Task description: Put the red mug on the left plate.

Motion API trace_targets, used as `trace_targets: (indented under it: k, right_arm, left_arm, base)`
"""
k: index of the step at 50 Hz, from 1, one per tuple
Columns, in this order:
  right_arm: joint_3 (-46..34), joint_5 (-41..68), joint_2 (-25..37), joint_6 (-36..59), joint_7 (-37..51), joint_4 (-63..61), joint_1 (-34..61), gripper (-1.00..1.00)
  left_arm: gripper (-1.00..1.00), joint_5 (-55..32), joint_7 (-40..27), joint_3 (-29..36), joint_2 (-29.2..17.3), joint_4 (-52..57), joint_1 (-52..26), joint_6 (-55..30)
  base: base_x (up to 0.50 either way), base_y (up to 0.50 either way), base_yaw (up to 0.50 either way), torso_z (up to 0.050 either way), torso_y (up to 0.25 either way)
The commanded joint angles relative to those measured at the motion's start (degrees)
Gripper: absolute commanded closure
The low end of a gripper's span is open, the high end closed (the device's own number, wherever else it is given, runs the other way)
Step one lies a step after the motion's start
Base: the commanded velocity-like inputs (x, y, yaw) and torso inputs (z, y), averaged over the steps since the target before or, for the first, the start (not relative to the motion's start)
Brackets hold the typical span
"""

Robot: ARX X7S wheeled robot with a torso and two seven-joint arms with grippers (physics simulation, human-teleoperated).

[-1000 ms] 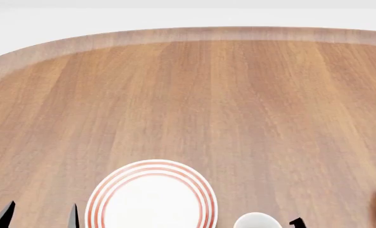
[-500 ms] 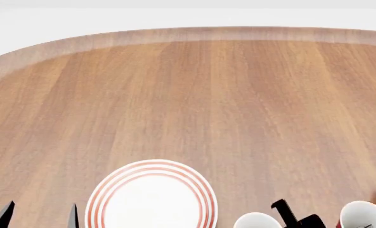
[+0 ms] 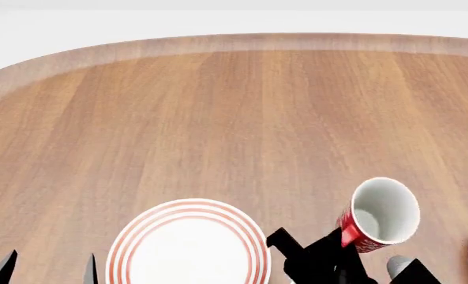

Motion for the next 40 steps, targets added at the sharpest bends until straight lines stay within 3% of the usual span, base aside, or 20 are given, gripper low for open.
trace_targets:
  k: [1,23,40]
  right_arm:
    - [-4.73,0.04,2.02,1.20,-6.37,-6.17,-0.47,1.00]
    - [-14.38,-1.61,4.85,5.60,-22.48,2.74,4.13,1.00]
    - [-15.84,-0.75,3.87,6.37,-27.26,10.60,6.73,1.00]
  left_arm:
    - [-1.00,-0.14,-0.30,0.08,-0.25,0.24,0.02,-0.02]
    - [-1.00,-0.23,-0.62,0.62,-0.51,0.25,-0.19,0.03]
    - [-1.00,-0.57,-0.91,0.72,-0.85,0.40,-0.18,0.08]
  base:
    - [0.00,0.00,0.00,0.000,0.000]
    - [0.00,0.00,0.00,0.000,0.000]
    - [0.00,0.00,0.00,0.000,0.001]
